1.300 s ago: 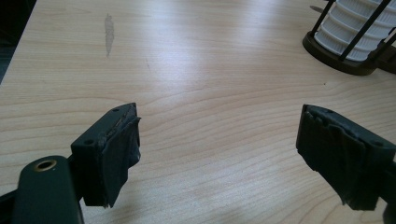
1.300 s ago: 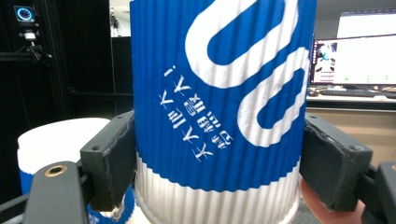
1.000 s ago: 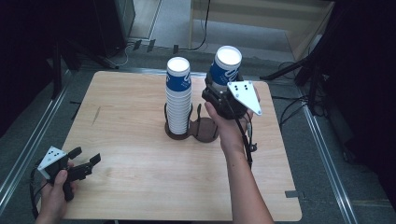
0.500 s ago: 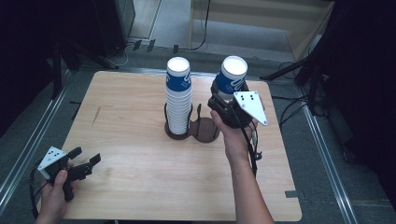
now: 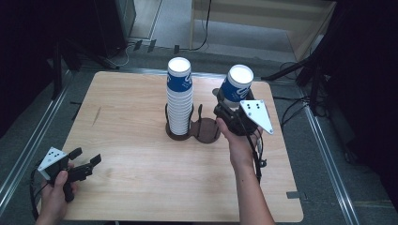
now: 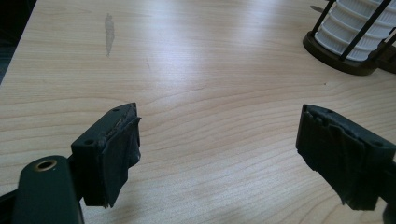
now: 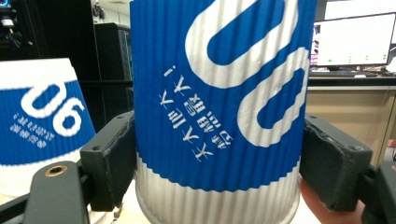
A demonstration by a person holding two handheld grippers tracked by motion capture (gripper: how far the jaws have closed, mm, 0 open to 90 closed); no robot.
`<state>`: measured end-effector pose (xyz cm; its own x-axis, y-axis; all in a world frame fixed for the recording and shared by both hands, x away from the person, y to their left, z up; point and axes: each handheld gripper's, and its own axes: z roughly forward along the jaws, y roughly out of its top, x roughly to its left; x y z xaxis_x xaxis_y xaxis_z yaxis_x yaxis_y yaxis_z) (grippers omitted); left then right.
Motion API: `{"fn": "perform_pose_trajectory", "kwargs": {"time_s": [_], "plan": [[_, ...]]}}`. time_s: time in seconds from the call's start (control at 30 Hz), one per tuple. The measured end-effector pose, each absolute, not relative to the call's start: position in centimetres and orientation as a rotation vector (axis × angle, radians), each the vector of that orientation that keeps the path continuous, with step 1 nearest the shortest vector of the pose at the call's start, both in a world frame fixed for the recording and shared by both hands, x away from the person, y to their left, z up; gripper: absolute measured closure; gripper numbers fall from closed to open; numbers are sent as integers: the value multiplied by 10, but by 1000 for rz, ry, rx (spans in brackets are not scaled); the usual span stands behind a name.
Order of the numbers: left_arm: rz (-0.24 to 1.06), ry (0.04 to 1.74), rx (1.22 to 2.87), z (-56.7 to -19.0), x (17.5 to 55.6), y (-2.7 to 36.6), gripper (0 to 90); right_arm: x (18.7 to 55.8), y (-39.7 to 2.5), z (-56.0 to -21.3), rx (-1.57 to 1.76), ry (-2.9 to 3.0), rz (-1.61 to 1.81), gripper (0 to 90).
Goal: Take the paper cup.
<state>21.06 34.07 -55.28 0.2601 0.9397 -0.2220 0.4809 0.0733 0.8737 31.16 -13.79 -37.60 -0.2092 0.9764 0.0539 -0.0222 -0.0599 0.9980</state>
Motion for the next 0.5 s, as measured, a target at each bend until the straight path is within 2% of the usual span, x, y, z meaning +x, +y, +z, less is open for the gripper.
{"fn": "perform_pose_trajectory", "kwargs": {"time_s": [0.5], "plan": [[593,1368,1557,-553,210,341,143,304,-150,-398,1164,1321,1409,197]]}}
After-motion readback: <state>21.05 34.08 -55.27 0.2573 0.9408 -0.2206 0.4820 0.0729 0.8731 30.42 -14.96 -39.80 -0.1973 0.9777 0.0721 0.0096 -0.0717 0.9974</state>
